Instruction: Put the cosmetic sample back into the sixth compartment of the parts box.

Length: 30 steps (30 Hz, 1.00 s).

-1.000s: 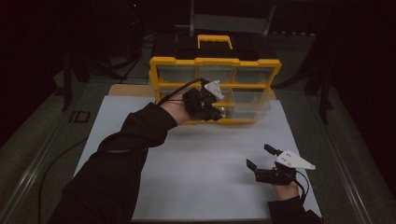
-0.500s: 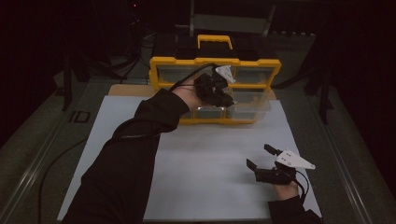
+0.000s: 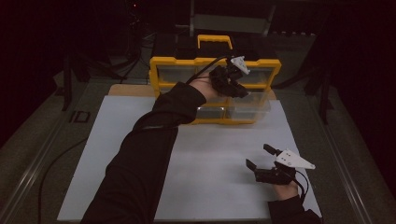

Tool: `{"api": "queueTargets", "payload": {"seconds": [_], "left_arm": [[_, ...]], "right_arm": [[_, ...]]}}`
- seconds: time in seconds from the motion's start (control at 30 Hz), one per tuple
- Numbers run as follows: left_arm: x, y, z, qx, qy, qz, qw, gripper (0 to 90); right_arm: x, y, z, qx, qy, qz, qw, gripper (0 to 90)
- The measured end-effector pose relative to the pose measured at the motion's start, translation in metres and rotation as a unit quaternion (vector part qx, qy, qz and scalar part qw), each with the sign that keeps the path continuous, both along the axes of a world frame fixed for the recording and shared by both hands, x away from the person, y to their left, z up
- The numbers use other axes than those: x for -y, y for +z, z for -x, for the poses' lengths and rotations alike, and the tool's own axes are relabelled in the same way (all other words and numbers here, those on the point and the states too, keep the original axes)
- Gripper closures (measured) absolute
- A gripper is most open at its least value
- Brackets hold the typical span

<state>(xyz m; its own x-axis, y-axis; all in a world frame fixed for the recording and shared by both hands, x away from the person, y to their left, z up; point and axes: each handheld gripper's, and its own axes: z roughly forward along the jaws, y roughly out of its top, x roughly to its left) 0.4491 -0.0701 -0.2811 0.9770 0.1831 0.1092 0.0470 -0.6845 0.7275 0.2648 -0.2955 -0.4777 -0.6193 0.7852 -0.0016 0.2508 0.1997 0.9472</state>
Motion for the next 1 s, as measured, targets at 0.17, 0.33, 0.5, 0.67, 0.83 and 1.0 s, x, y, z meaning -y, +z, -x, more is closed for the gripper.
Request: {"api": "queueTargets", "payload": {"seconds": [0.17, 0.33, 0.5, 0.67, 0.83, 1.0], "left_arm": [[0.01, -0.005, -0.006, 0.003, 0.007, 0.006, 1.0, 81.1], [0.016, -0.008, -0.012, 0.002, 0.014, 0.011, 0.9998, 81.1], [0.023, -0.016, -0.017, -0.001, 0.019, 0.008, 0.9998, 81.0], [0.029, -0.023, -0.021, -0.005, 0.028, 0.003, 0.9996, 81.0], [0.034, -0.03, -0.023, -0.008, 0.031, -0.004, 0.9995, 81.0], [0.039, -0.037, -0.025, -0.009, 0.038, -0.018, 0.9991, 81.0]], "right_arm": [[0.001, 0.0, 0.0, 0.001, 0.001, -0.001, 1.0, 8.7], [0.001, 0.0, 0.0, 0.0, 0.001, -0.005, 1.0, 8.7], [0.002, 0.001, 0.0, 0.0, 0.001, -0.005, 1.0, 8.7], [0.002, 0.001, 0.0, 0.001, 0.002, -0.005, 1.0, 8.7], [0.002, 0.0, 0.0, 0.0, 0.003, -0.005, 1.0, 8.7], [0.002, 0.0, -0.001, -0.001, 0.004, -0.004, 1.0, 8.7]]}}
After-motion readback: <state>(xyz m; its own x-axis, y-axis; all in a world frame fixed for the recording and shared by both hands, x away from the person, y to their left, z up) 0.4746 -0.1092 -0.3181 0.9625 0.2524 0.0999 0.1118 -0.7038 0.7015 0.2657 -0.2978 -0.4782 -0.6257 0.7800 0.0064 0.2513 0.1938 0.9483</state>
